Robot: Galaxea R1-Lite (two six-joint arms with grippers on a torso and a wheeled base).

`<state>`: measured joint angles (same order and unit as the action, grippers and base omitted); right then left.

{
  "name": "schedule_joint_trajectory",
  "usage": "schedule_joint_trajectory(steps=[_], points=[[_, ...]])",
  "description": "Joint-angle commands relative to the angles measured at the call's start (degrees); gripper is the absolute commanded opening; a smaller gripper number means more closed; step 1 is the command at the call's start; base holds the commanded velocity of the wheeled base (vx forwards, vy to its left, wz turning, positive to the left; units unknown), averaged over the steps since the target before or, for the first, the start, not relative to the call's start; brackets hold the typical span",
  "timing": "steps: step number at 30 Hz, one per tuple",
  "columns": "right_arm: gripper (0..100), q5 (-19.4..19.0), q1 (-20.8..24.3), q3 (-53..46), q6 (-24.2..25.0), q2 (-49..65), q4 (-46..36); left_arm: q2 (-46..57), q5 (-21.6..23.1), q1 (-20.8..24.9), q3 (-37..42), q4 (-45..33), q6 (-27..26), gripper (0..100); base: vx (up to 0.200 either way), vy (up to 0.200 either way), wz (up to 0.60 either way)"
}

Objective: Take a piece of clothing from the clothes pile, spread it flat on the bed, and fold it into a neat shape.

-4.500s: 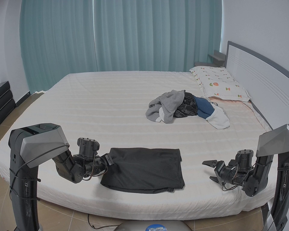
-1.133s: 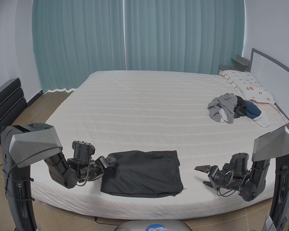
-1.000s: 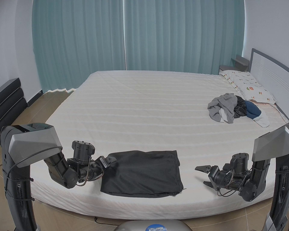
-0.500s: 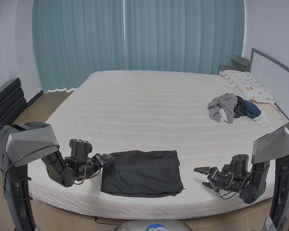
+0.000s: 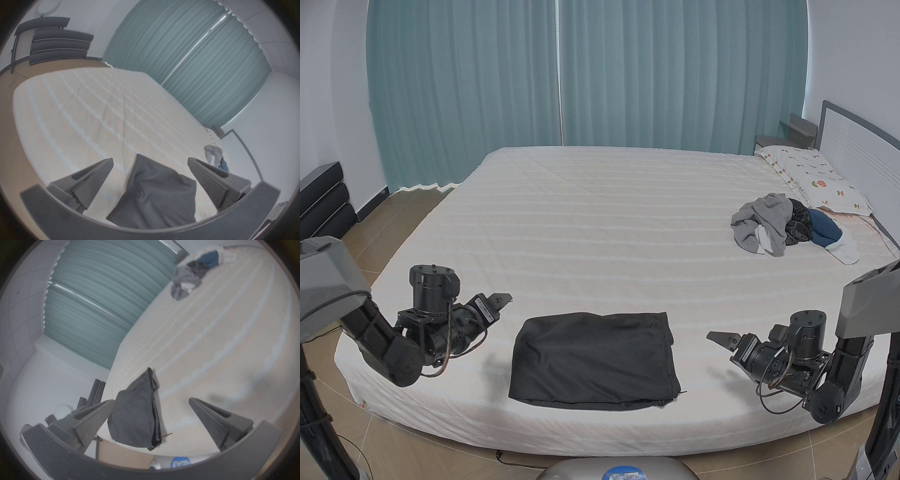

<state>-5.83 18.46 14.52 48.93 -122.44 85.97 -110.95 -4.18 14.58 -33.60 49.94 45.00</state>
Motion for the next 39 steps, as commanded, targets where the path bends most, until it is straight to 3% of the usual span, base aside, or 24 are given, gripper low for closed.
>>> schedule_joint_trajectory(steps=[1, 6, 10, 15, 23, 24, 25, 26, 30, 35, 39], points=[[100, 7.1, -0.6, -4.9, -11.0, 16.1, 0.1, 19.8, -1.4, -0.3, 7.5, -0.6, -2.5, 100, 0.000, 0.000, 0.00], [100, 7.8, -1.1, -11.2, -20.1, 29.9, 0.1, 33.8, -2.0, -0.7, 12.4, -1.3, -10.9, 100, 0.000, 0.000, 0.00], [100, 7.8, -1.1, -14.4, -26.2, 40.3, -1.2, 44.9, -5.3, -0.6, 13.6, -6.3, -17.9, 100, 0.000, 0.000, 0.00], [100, 7.5, -2.7, -14.5, -27.5, 52.0, -8.2, 56.8, -8.0, -0.6, 13.6, -15.0, -22.0, 100, 0.000, 0.000, 0.00], [100, 1.5, -3.3, -11.9, -29.7, 84.6, -45.6, 79.6, -11.4, -0.7, 12.0, -34.9, -30.3, 100, 0.000, 0.000, 0.00], [100, 1.5, -3.3, -11.7, -29.7, 85.2, -46.5, 79.9, -11.5, -0.7, 12.0, -35.2, -30.6, 100, 0.000, 0.000, 0.00], [100, 1.3, -3.3, -9.2, -29.8, 92.2, -57.1, 83.6, -12.4, -1.0, 12.0, -38.2, -32.4, 100, 0.000, 0.000, 0.00], [100, 1.3, -3.3, -7.5, -29.8, 95.8, -62.7, 85.4, -12.7, -1.4, 12.0, -39.5, -33.2, 100, 0.000, 0.000, 0.00], [100, 1.2, -3.4, -2.1, -29.8, 105.4, -79.1, 90.3, -13.0, -5.5, 12.1, -42.8, -35.2, 100, 0.000, 0.000, 0.00], [100, 1.3, -6.2, 1.7, -30.5, 109.8, -88.0, 96.7, -12.4, -11.9, 12.2, -46.1, -41.9, 100, 0.000, 0.000, 0.00], [100, 1.1, -9.8, 1.0, -35.3, 112.2, -88.9, 100.9, -12.3, -12.1, 12.7, -46.3, -44.9, 100, 0.000, 0.000, 0.00]])
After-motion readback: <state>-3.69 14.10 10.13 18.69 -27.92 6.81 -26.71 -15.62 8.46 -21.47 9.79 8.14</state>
